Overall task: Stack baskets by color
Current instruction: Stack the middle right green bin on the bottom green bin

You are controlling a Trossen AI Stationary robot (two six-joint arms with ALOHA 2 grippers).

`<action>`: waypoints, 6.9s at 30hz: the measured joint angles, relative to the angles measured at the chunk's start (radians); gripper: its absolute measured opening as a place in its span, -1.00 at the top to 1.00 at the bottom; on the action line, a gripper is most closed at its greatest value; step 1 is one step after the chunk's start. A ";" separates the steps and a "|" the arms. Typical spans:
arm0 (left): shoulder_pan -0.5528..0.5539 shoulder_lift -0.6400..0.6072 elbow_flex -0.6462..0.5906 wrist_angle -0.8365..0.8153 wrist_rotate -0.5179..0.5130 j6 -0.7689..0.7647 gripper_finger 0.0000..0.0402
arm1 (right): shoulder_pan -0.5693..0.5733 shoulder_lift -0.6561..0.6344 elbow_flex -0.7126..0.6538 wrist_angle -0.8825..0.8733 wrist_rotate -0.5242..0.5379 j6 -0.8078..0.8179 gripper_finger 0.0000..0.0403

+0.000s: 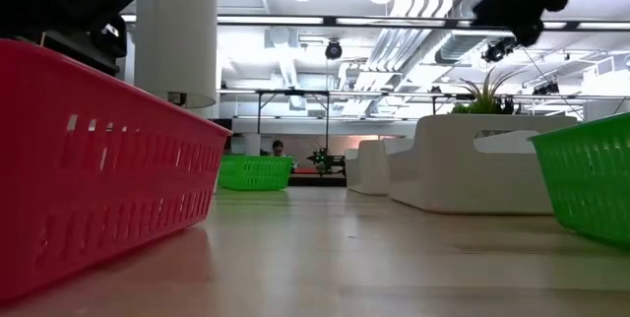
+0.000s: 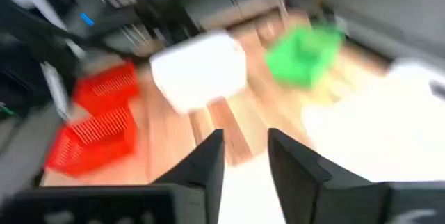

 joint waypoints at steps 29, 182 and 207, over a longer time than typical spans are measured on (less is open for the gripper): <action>0.000 0.000 0.000 -0.025 0.001 -0.088 1.00 | 0.247 0.527 0.094 -0.651 -0.117 1.012 0.08; -0.265 1.008 0.402 0.414 -0.216 0.020 1.00 | 0.762 1.113 0.749 -0.426 -0.139 -0.657 1.00; -0.265 1.007 0.402 0.413 -0.216 0.016 1.00 | 0.726 1.114 0.749 -0.416 -0.128 -0.474 1.00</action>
